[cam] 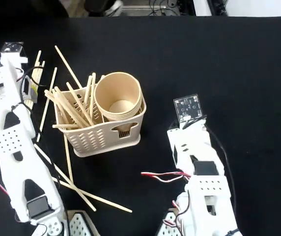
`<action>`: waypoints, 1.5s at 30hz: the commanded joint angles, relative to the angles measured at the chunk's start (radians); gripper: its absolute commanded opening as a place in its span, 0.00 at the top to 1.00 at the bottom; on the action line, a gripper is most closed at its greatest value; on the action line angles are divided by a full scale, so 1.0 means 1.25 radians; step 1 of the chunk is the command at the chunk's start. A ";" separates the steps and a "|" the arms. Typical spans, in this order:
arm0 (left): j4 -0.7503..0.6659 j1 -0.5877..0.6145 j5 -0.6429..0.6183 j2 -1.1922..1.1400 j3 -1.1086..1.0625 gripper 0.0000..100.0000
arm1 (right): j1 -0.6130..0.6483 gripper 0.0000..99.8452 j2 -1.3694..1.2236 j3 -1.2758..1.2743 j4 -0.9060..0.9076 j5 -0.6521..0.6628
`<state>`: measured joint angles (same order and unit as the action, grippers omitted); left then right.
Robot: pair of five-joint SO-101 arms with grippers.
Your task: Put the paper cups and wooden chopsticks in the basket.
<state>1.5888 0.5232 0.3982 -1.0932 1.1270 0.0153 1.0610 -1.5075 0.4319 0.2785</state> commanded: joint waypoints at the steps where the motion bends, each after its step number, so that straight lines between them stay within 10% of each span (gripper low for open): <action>1: 0.080 -0.008 0.009 -0.059 0.133 0.91 | -0.005 0.99 -0.003 0.008 0.005 0.007; 14: 0.140 0.025 -0.074 -0.064 0.212 0.97 | -0.005 0.99 -0.003 0.007 0.004 0.007; 26: 0.119 -0.014 -0.076 0.543 -0.407 0.97 | -0.005 0.99 -0.003 0.007 0.002 0.007; 45: -0.516 -0.034 -0.193 1.548 -1.415 0.97 | -0.005 0.99 -0.003 0.007 0.002 0.007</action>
<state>0.9920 0.5079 0.2079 0.6283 -0.5685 0.0153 1.0610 -1.5075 0.4319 0.2785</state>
